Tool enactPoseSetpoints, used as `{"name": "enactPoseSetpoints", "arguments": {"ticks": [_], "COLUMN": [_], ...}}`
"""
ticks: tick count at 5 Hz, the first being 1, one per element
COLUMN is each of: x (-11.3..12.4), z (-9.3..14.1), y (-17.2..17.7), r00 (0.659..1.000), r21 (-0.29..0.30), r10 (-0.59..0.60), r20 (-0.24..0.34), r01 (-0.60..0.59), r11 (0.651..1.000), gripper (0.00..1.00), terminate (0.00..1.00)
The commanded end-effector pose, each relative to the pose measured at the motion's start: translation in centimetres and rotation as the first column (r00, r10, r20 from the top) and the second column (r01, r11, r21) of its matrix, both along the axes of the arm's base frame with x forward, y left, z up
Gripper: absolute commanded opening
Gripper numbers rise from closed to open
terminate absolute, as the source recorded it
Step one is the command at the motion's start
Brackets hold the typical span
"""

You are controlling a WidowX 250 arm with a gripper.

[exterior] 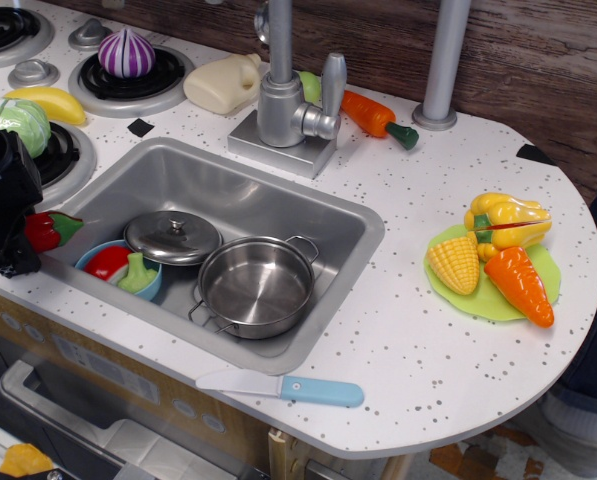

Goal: Put pepper in pan

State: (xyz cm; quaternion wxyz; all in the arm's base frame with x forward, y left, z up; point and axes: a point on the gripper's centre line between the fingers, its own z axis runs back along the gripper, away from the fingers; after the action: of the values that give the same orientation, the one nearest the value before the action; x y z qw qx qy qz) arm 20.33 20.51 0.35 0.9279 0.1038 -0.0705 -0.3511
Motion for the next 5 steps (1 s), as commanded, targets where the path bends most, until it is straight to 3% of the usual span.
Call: {"name": "enactPoseSetpoints", "arguments": {"ticks": [1, 3, 5], "x": [1.8, 6.3, 10.1], "z": [1.8, 4.4, 4.0], "y": [-1.5, -8.0, -13.8], "r00": [0.997, 0.975, 0.953], "r21": [0.025, 0.030, 0.034], "r10": [0.078, 0.220, 0.300], "r20": [0.010, -0.020, -0.044], "r01": [-0.079, -0.220, -0.299], "r11": [0.997, 0.975, 0.954], "gripper": [0.00, 0.00, 0.00], "terminate": [0.00, 0.00, 0.00]}}
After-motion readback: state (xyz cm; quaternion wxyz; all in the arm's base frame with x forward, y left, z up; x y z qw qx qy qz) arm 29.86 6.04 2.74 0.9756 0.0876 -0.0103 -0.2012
